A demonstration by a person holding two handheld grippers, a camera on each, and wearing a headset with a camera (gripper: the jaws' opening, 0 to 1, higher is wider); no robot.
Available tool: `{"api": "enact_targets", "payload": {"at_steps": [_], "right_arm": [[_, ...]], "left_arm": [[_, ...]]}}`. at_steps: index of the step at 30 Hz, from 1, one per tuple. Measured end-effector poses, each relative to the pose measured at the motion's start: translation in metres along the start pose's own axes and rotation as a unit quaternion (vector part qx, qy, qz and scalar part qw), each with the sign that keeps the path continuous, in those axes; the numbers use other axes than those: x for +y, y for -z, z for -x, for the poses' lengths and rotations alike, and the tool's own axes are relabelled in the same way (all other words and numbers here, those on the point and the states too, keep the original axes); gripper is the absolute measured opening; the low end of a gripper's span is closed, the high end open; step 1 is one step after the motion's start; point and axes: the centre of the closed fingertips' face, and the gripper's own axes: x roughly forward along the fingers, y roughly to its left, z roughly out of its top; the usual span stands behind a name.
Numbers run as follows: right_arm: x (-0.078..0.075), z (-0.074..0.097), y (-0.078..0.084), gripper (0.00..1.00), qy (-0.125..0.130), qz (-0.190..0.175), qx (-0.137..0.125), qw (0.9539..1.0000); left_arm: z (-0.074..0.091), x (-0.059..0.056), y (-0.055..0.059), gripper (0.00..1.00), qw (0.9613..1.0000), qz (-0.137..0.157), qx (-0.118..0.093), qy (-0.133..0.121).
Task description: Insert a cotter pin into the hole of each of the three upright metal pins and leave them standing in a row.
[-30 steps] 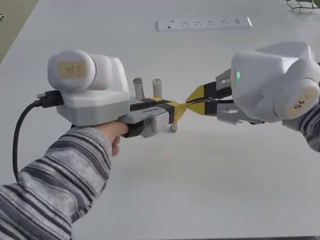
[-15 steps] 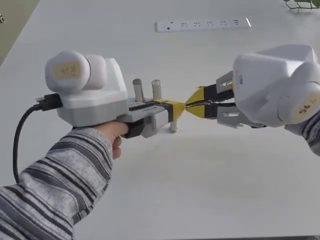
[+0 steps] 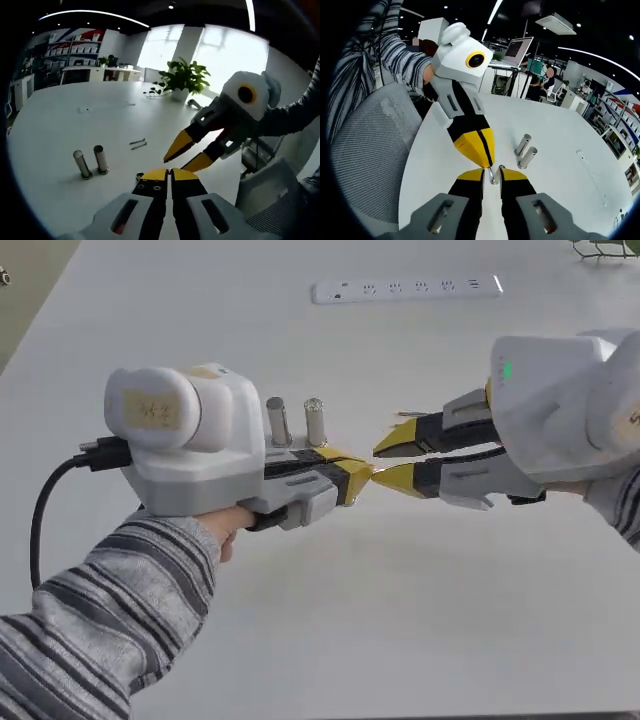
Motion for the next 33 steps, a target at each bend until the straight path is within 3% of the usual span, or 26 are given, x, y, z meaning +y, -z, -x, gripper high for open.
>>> {"api": "enact_targets", "payload": {"at_steps": [3,9,14,21,33], "right_arm": [[0.005,0.001,0.001,0.09,-0.023,-0.049,-0.012,0.9984],[0.016,0.003,0.007,0.09,-0.053,-0.086,-0.006,0.9948],[0.033,0.004,0.014,0.09,-0.092,-0.112,-0.003,0.9894],[0.046,0.004,0.018,0.05,-0.118,-0.133,-0.005,0.9842],[0.051,0.003,0.016,0.00,-0.124,-0.122,-0.006,0.9848]], "left_arm": [[0.001,-0.003,0.005,0.00,0.9987,-0.049,0.010,0.007],[0.004,-0.013,0.018,0.00,0.9949,-0.090,0.033,0.033],[0.007,-0.021,0.022,0.00,0.9930,-0.101,0.033,0.053],[0.009,-0.028,0.024,0.00,0.9921,-0.099,0.030,0.072],[0.011,-0.033,0.022,0.00,0.9925,-0.088,0.020,0.083]]}}
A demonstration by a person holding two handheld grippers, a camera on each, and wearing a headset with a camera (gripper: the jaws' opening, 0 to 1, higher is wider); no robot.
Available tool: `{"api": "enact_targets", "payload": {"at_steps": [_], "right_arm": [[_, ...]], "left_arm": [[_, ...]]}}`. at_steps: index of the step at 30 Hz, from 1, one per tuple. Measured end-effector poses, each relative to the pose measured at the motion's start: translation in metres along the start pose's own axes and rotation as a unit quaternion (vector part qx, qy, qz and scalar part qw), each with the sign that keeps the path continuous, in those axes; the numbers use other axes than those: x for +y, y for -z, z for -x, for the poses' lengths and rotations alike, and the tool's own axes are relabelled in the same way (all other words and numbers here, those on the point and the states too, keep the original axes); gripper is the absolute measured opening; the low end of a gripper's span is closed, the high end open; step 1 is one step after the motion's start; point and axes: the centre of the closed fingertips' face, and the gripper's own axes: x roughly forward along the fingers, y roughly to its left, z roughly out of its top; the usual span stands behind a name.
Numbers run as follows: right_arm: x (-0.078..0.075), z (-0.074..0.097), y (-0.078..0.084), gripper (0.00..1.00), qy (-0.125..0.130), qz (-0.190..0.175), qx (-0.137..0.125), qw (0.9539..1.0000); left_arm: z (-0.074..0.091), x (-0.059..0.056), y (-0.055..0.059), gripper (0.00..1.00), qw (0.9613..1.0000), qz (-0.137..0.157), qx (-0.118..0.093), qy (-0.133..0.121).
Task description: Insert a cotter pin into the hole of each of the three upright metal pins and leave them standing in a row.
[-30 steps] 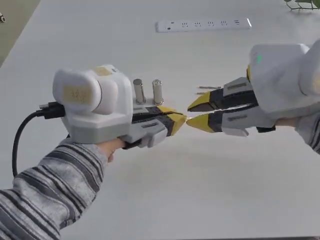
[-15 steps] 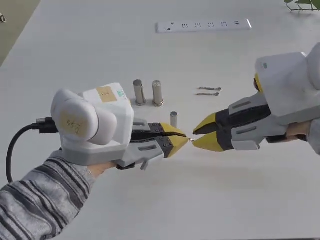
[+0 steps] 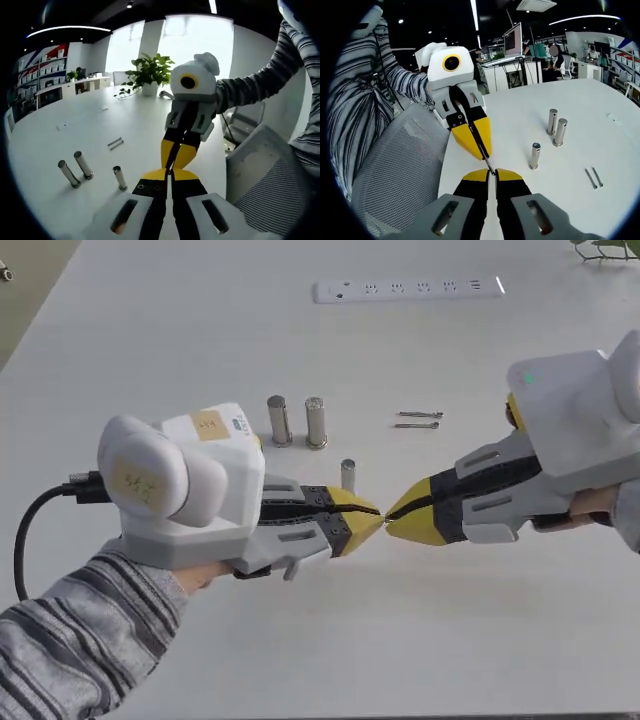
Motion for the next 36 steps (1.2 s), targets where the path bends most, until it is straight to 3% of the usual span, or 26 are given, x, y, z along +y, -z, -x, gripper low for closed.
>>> {"api": "enact_targets", "payload": {"at_steps": [10,25,28,32,36], "right_arm": [[0.001,0.003,-0.002,0.00,-0.004,0.035,0.015,0.9993],[-0.002,0.002,0.001,0.00,0.006,0.118,0.047,0.9919],[-0.008,0.003,0.005,0.00,0.016,0.137,0.064,0.9885],[-0.020,0.006,0.013,0.00,0.034,0.140,0.086,0.9858],[-0.034,0.010,0.020,0.00,0.053,0.138,0.100,0.9840]], "left_arm": [[0.002,0.000,0.007,0.00,0.9999,0.016,0.003,0.001],[0.000,0.007,0.008,0.01,0.9999,0.001,0.004,-0.016],[-0.001,0.010,0.005,0.01,0.9996,0.008,-0.008,-0.024],[-0.003,0.012,0.008,0.05,0.9994,0.006,0.000,-0.034],[-0.002,0.021,0.005,0.10,0.9978,0.009,-0.016,-0.064]]}}
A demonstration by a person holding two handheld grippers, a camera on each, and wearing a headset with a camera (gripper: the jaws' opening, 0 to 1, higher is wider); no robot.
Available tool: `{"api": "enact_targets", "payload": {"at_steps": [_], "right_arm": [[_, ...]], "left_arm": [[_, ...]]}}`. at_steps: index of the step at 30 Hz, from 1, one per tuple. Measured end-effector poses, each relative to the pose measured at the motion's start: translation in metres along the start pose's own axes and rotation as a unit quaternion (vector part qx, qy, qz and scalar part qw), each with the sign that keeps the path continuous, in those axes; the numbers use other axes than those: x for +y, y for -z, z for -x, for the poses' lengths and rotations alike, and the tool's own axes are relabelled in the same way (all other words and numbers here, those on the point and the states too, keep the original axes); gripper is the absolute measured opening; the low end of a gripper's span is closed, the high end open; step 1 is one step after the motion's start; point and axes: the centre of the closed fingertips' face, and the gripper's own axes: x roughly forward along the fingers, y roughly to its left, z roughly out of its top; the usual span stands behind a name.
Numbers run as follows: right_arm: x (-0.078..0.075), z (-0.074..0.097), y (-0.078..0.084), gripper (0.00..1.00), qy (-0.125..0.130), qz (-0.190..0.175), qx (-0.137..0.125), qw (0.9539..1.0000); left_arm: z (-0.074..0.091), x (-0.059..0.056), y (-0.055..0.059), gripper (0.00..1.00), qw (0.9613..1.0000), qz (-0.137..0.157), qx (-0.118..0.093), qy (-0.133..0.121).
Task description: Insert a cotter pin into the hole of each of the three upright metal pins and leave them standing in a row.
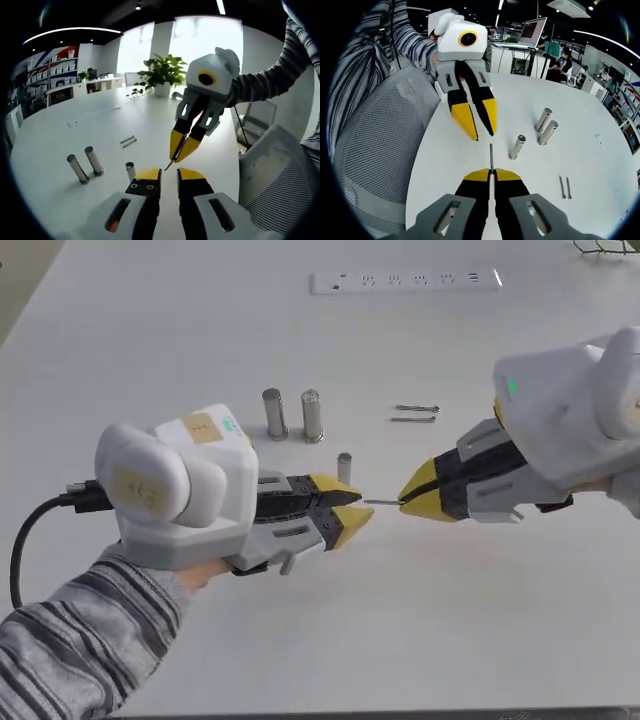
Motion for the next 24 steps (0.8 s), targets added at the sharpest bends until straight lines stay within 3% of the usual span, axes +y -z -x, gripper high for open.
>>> {"api": "enact_targets", "payload": {"at_steps": [5,6,9,16,21,24], "right_arm": [[-0.020,0.001,0.012,0.00,0.020,0.000,0.016,0.9997],[-0.021,0.001,0.013,0.00,0.021,0.000,0.018,0.9996],[-0.028,0.001,0.015,0.00,0.028,-0.001,0.023,0.9993],[-0.045,-0.003,0.012,0.00,0.034,-0.004,0.017,0.9993],[-0.049,-0.006,0.011,0.00,0.033,-0.004,0.014,0.9993],[-0.050,-0.008,0.011,0.00,0.032,-0.003,0.014,0.9994]], "left_arm": [[0.001,0.016,0.003,0.13,0.9986,0.010,-0.011,-0.052],[0.001,0.023,0.006,0.14,0.9969,0.021,-0.009,-0.075],[0.000,0.037,0.017,0.15,0.9935,0.024,0.009,-0.111],[-0.008,0.048,0.025,0.19,0.9879,0.057,0.003,-0.144],[-0.016,0.053,0.034,0.21,0.9830,0.044,0.030,-0.175],[-0.025,0.056,0.039,0.21,0.9802,0.061,0.035,-0.185]]}}
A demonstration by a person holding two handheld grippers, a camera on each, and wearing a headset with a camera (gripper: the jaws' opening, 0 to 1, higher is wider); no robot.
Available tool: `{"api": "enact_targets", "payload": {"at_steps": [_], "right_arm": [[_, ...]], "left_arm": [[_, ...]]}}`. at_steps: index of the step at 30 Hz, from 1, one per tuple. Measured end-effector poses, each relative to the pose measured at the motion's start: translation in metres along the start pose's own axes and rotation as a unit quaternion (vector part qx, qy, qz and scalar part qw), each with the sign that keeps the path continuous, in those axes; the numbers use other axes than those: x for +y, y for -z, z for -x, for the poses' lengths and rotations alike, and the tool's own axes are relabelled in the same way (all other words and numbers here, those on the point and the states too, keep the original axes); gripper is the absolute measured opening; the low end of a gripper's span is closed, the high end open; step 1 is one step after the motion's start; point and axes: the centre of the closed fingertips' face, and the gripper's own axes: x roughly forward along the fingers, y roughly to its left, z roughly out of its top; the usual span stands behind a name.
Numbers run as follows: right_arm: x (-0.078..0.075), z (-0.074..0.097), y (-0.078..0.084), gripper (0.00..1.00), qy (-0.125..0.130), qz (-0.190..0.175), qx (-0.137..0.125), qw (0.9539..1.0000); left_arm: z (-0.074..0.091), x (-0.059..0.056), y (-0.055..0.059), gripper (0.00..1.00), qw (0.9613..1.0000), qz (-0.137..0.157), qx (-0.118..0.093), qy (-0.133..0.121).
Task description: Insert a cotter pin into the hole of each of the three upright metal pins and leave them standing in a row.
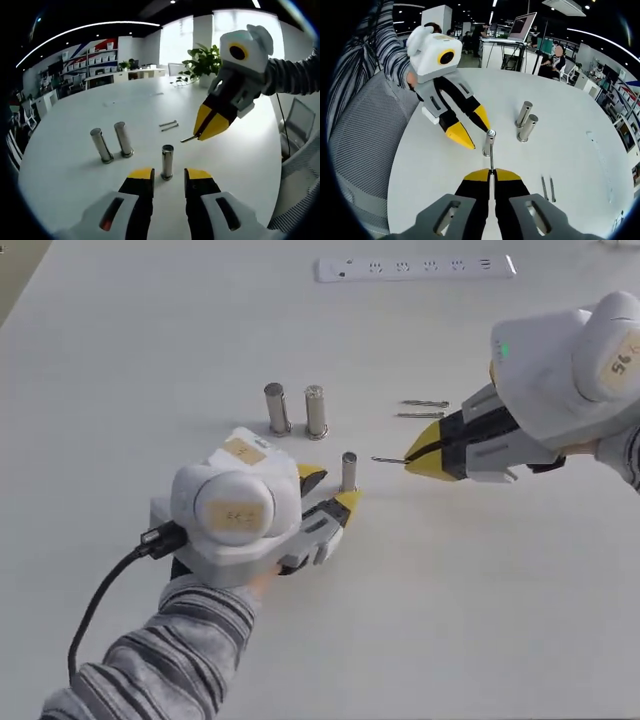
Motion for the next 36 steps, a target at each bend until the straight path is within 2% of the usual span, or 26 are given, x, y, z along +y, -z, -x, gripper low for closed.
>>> {"api": "enact_targets", "payload": {"at_steps": [4,7,8,10,17,21,23,36], "right_arm": [[0.002,-0.003,-0.001,0.00,-0.008,0.003,0.000,1.0000],[0.000,-0.006,-0.001,0.00,-0.011,0.003,-0.002,0.9999],[0.000,-0.006,-0.003,0.00,-0.013,-0.001,-0.007,0.9999],[0.001,-0.007,-0.004,0.00,-0.015,-0.001,-0.007,0.9999],[0.000,-0.012,-0.008,0.00,-0.021,0.005,-0.006,0.9997],[0.003,-0.012,-0.010,0.00,-0.027,0.006,-0.007,0.9996],[0.003,-0.013,-0.012,0.00,-0.027,0.006,-0.008,0.9996],[0.004,-0.018,-0.024,0.00,-0.026,0.009,-0.016,0.9995]], "left_arm": [[-0.007,0.001,0.002,0.19,0.9999,0.004,0.005,-0.013],[-0.010,0.002,0.000,0.19,0.9991,0.040,0.000,-0.017],[-0.011,0.003,0.000,0.18,0.9990,0.042,0.000,-0.017],[-0.013,0.003,0.000,0.17,0.9993,0.030,0.002,-0.022],[-0.018,0.003,0.002,0.13,0.9991,0.032,0.007,-0.025],[-0.019,0.002,0.000,0.07,0.9993,0.030,0.003,-0.022],[-0.020,0.004,0.000,0.06,0.9991,0.035,0.003,-0.022],[-0.023,0.004,0.000,0.06,0.9994,0.024,0.001,-0.026]]}}
